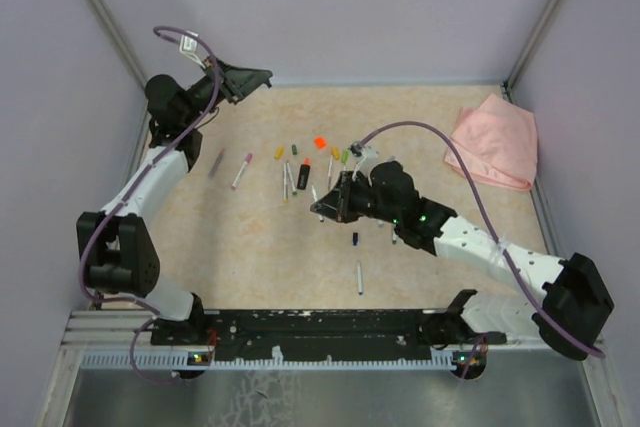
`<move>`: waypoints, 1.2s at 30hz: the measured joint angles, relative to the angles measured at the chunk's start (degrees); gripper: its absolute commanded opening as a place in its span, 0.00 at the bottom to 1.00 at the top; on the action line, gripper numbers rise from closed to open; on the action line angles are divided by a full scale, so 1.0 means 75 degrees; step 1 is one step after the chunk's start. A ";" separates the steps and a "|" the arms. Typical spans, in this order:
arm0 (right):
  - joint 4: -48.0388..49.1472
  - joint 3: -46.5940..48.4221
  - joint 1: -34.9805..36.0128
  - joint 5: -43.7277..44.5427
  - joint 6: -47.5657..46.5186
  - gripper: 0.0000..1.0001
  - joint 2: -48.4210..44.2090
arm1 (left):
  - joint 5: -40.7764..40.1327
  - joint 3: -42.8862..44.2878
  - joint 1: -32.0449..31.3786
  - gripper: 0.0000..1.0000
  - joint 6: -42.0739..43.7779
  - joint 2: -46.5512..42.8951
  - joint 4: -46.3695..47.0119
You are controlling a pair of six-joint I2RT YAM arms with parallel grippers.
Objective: Open the pen caps
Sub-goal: Open the pen cap from the pen, then place the pen at the center of the board.
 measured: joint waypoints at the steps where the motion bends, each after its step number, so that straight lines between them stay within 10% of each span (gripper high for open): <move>1: -0.0254 0.0003 0.0044 0.0245 0.0058 0.00 -0.0012 | -0.0012 -0.0111 -0.0009 0.00 0.0093 -0.0090 -0.0085; 15: -0.4680 0.1201 0.1381 0.2226 0.1539 0.00 0.2011 | -0.0050 -0.2955 -0.0023 0.00 0.3051 -0.2541 -0.3663; 36: -0.4919 -0.0076 0.2585 0.2940 0.2235 0.00 0.2206 | 0.0627 -0.3914 -0.0353 0.00 0.3410 -0.2841 -0.5345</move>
